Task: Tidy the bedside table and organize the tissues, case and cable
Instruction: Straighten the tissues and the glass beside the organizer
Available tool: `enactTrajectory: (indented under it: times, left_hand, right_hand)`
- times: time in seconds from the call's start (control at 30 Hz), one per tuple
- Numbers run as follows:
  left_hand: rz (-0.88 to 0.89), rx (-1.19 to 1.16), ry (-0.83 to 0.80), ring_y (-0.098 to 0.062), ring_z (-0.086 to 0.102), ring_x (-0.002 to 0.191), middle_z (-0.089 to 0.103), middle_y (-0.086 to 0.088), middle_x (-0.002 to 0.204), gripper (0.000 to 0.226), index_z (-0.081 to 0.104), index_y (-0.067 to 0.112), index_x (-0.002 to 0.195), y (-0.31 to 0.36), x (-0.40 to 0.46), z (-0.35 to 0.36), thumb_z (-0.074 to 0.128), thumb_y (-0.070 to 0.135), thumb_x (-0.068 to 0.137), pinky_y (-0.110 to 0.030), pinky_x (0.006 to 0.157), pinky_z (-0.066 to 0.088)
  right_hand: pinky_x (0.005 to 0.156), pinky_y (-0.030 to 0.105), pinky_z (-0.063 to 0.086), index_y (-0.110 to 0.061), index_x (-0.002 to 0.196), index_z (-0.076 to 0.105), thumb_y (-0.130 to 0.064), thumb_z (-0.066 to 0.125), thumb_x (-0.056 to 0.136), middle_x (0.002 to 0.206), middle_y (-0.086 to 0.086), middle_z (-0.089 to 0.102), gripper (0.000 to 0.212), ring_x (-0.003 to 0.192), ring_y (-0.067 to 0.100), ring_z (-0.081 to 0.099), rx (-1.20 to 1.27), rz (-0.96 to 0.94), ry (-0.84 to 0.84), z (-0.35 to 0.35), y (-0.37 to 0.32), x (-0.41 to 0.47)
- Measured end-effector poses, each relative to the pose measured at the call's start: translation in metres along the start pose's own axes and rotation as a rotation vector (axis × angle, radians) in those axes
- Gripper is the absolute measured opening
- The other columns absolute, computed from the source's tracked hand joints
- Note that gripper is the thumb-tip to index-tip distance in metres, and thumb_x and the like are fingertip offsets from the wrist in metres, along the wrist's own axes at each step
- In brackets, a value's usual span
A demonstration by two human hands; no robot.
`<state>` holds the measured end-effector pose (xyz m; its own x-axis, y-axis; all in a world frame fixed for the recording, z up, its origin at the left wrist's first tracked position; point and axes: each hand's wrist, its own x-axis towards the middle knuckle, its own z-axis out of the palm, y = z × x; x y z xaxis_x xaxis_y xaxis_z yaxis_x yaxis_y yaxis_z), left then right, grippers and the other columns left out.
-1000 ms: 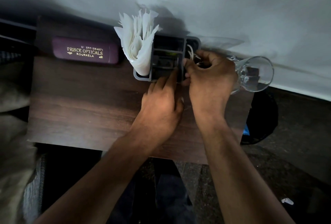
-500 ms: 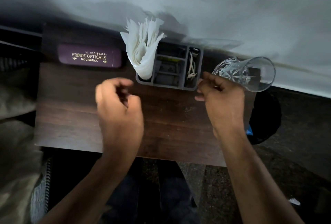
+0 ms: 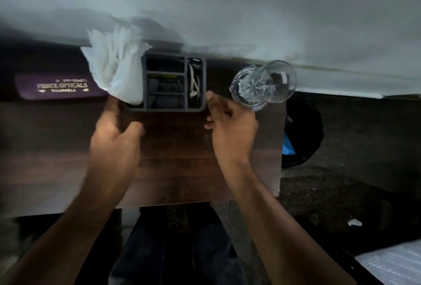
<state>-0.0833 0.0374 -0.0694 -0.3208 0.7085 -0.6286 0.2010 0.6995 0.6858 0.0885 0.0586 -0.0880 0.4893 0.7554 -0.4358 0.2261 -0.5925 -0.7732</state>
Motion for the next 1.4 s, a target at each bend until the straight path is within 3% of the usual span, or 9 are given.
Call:
enactTrajectory:
  times: [0.13,0.3,0.47,0.63,0.73,0.83,0.93,1.03,1.4]
  left_hand:
    - [0.079,0.058,-0.043,-0.006,0.054,0.129,0.058,0.016,0.142,0.071,0.043,0.051,0.145,-0.004,0.000,-0.003,0.057,0.029,0.079,-0.046,0.116,0.039]
    - [0.121,0.109,-0.041,-0.023,0.062,0.102,0.066,-0.005,0.121,0.068,0.047,0.050,0.141,-0.007,0.005,-0.002,0.058,0.035,0.075,-0.049,0.101,0.047]
    - [0.216,0.223,-0.039,-0.004,0.054,0.118,0.062,0.009,0.133,0.051,0.044,0.045,0.147,-0.006,0.003,-0.004,0.056,0.041,0.098,-0.030,0.105,0.040]
    - [0.290,0.273,0.117,-0.003,0.050,0.077,0.068,0.001,0.091,0.040,0.057,0.031,0.142,-0.003,0.004,-0.004,0.050,0.040,0.104,-0.020,0.073,0.037]
    - [0.260,0.161,0.101,0.005,0.059,0.085,0.071,0.014,0.098,0.039,0.061,0.033,0.138,-0.009,0.016,-0.005,0.055,0.043,0.101,-0.018,0.086,0.045]
    - [0.263,0.101,0.114,-0.005,0.066,0.105,0.076,0.006,0.106,0.037,0.067,0.025,0.132,-0.018,0.026,-0.001,0.056,0.039,0.100,-0.028,0.097,0.049]
    - [0.272,0.062,0.139,-0.015,0.066,0.121,0.076,-0.002,0.119,0.032,0.071,0.012,0.125,-0.019,0.028,0.004,0.059,0.027,0.099,-0.026,0.100,0.049]
    - [0.281,0.058,0.159,-0.008,0.065,0.121,0.074,0.002,0.124,0.032,0.069,0.015,0.130,-0.016,0.025,0.004,0.060,0.019,0.099,-0.015,0.099,0.045]
    - [0.305,0.093,0.065,0.009,0.054,0.123,0.068,0.008,0.133,0.037,0.064,0.018,0.137,-0.017,0.019,-0.004,0.063,0.020,0.100,-0.012,0.107,0.041]
  right_hand:
    - [0.081,0.032,0.059,-0.014,0.114,0.074,-0.020,0.069,0.094,0.098,0.006,0.077,0.021,0.088,0.021,0.072,-0.405,-0.262,0.078,-0.028,0.024,0.014]
    - [0.073,0.040,0.059,-0.002,0.116,0.068,-0.010,0.064,0.095,0.100,0.017,0.073,0.023,0.088,0.035,0.071,-0.704,-0.420,0.068,-0.029,0.047,0.035]
    - [0.064,0.043,0.060,0.000,0.096,0.072,-0.001,0.064,0.092,0.085,0.017,0.073,0.010,0.074,0.037,0.071,-0.659,-0.450,0.147,-0.026,0.049,0.040]
    - [0.067,0.043,0.059,-0.002,0.094,0.072,0.000,0.062,0.092,0.084,0.015,0.073,0.011,0.075,0.035,0.071,-0.662,-0.411,0.105,-0.024,0.053,0.036]
    - [0.070,0.037,0.058,-0.003,0.099,0.072,-0.008,0.062,0.095,0.088,0.014,0.074,0.012,0.080,0.034,0.071,-0.666,-0.417,0.097,-0.026,0.053,0.033]
    - [0.072,0.033,0.053,-0.007,0.109,0.071,-0.019,0.062,0.098,0.091,0.012,0.074,0.019,0.083,0.030,0.071,-0.673,-0.391,0.077,-0.026,0.049,0.024]
    - [0.060,0.036,0.060,-0.011,0.107,0.075,-0.025,0.064,0.098,0.078,0.006,0.073,0.021,0.066,0.022,0.070,-0.288,-0.202,0.025,-0.018,0.034,0.005]
    - [0.046,0.026,0.054,-0.008,0.097,0.077,-0.029,0.063,0.098,0.068,0.003,0.069,0.025,0.053,0.019,0.066,0.029,-0.021,-0.042,-0.004,0.013,-0.009]
    - [0.044,0.026,0.053,-0.012,0.091,0.077,-0.016,0.067,0.096,0.060,0.001,0.067,0.012,0.047,0.014,0.062,0.032,0.036,-0.038,-0.001,0.001,-0.015]
